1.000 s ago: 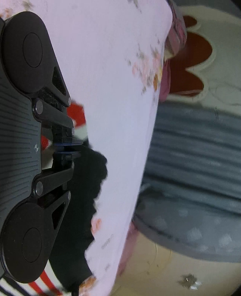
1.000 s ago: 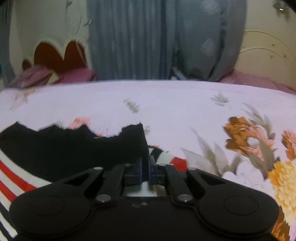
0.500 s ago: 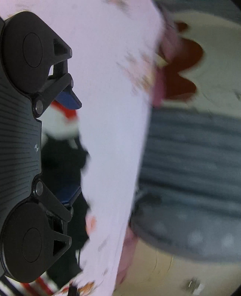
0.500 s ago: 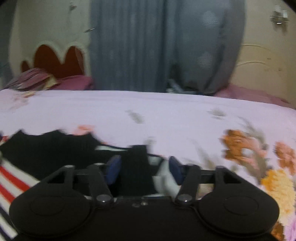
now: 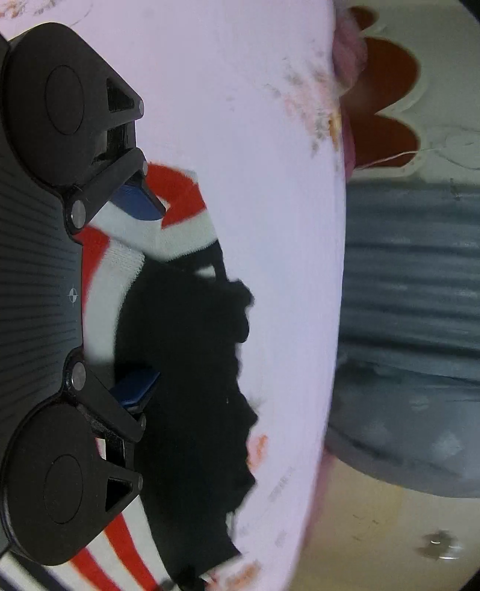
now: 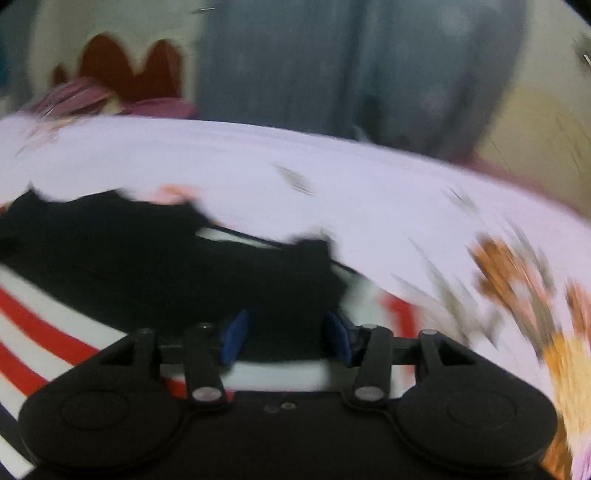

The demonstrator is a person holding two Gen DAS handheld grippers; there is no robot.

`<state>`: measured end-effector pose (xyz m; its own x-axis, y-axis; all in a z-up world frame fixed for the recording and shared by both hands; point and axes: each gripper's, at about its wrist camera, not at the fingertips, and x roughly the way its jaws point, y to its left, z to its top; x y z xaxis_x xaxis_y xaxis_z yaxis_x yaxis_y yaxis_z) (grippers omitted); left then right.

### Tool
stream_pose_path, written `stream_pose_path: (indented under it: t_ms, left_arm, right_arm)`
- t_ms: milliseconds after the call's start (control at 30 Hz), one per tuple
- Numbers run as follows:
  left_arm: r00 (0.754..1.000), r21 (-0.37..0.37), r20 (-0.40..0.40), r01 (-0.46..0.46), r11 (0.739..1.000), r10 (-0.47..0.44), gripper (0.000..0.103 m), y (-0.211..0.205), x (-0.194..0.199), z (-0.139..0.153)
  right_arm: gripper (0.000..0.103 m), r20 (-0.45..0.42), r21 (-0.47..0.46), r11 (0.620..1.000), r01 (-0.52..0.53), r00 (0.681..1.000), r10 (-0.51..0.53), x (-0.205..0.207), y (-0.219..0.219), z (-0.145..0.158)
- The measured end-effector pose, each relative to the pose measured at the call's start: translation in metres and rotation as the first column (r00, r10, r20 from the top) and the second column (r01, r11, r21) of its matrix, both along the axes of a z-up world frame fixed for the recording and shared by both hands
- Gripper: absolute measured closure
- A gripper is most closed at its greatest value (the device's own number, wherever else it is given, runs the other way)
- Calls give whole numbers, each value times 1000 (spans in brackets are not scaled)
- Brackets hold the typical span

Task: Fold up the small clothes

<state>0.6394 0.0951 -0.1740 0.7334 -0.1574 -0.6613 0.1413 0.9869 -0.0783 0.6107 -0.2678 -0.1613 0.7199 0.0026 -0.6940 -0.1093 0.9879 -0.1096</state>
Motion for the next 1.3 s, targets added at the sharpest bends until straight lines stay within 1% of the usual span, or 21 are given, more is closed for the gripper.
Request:
stream_pose_path:
  t_ms: [67,133,167,200,233,267,333,400,467,567,600,700,800,900,967,1033,1067,1167,1200,1267,1300]
  left_arm:
    - [1000,47,3,13,999,-13,16,-7,-1,1]
    - [1000,75,18,-12,997,10,16,-12,-5,5]
    - [998,83,47,-49,995,45,16,-15,-12,11]
    - [995,73,84,-64,995,57,16,-19,-19,22]
    - [992,47,115,-56,997,50,16,-22,-29,30]
    - [990,24,140,-28,999,24,16,-30,-40,37]
    - [984,31,169,53,998,-58,16,-56,-56,41]
    - [980,30,162,114,993,-117,16,-81,-66,41]
    - [977,-7,131,172,985,-169,16,-98,-74,37]
    - [975,41,54,211,977,-213,16,-118,-80,20]
    - [978,50,22,205,977,-206,16,-115,-80,13]
    - [990,-12,20,141,990,-141,16,-87,-86,11]
    - [997,-18,15,72,997,-72,16,-69,-91,15]
    - [996,-68,44,76,995,-73,16,-86,-104,22]
    - [990,-44,57,134,990,-131,16,-108,-114,23]
    - [986,14,31,163,986,-164,16,-121,-121,18]
    - [986,33,23,165,986,-166,16,-122,-127,12]
    - [985,39,34,166,985,-167,16,-107,-144,8]
    - [987,48,35,158,986,-160,16,-100,-150,8]
    - [989,50,37,138,989,-140,16,-88,-154,9]
    - [993,44,40,112,993,-113,16,-82,-158,13]
  right_arm:
    - [48,-9,24,1000,3,1000,-2,-1,-14,-1]
    - [49,-7,19,1000,11,1000,-11,0,-11,0]
    - [59,7,3,1000,22,1000,-22,-1,-7,4]
    - [63,50,-19,999,44,998,-43,-6,-2,12]
    - [61,100,-30,998,54,994,-51,-18,3,20]
    - [60,128,-8,999,42,991,-40,-26,8,27]
    - [63,102,66,997,-31,995,24,-38,25,31]
    - [62,87,63,992,-109,991,104,-48,49,27]
    - [62,56,79,984,-159,986,154,-54,68,18]
    - [60,-2,16,985,-170,985,170,-58,85,1]
    - [59,1,14,985,-172,985,172,-61,83,-2]
    - [57,-10,52,991,-127,992,128,-67,58,3]
    - [57,-19,90,991,-95,995,97,-80,34,8]
    - [60,5,86,991,-105,994,105,-91,40,14]
    - [60,1,79,987,-143,990,143,-98,53,15]
    - [60,-35,20,989,-145,989,146,-101,60,6]
    - [60,-36,16,990,-139,990,140,-107,56,4]
    - [60,-71,75,991,-108,991,113,-126,30,5]
    - [60,-82,70,991,-113,989,119,-134,25,4]
    - [61,-88,-12,987,-157,984,156,-153,27,3]
    - [65,-73,-13,988,-151,986,150,-159,25,7]
